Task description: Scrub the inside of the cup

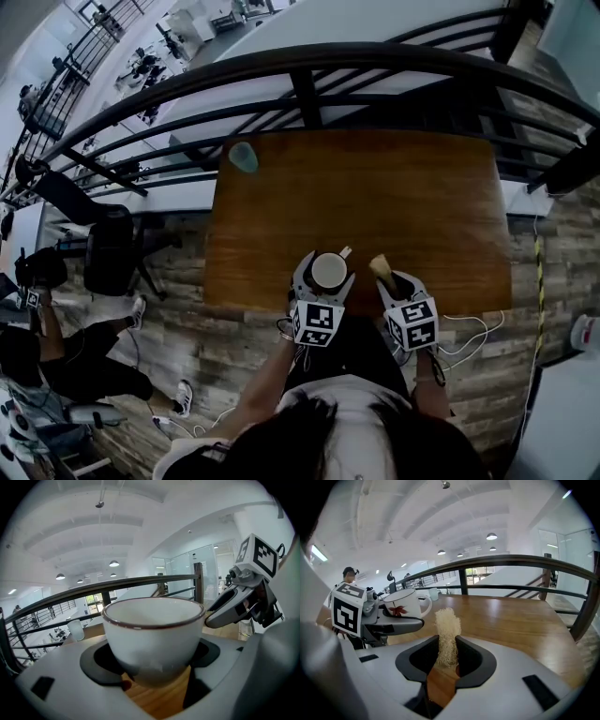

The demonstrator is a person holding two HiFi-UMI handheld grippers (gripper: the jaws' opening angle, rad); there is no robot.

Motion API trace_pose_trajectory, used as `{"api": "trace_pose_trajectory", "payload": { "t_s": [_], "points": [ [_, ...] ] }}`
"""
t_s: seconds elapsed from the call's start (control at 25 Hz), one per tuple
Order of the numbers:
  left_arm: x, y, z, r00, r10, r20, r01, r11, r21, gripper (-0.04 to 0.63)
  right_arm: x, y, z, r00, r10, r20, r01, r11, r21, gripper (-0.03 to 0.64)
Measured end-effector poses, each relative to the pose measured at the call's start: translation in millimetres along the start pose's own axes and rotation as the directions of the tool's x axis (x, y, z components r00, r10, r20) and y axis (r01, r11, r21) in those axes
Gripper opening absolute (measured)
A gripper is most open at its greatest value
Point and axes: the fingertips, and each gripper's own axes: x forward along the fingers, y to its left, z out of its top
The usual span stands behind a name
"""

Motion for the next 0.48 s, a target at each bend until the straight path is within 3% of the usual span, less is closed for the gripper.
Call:
{"api": "trace_pose_trajectory", "payload": {
  "t_s": [0.48],
  "points": [
    [-6,-9,26,0.999,-0.032,0.026,0.030,0.996,0.085,0.407,-29,16,48,0.993,0.036,0.111,-0.036,0.999,-0.009,0.123]
  ]
}}
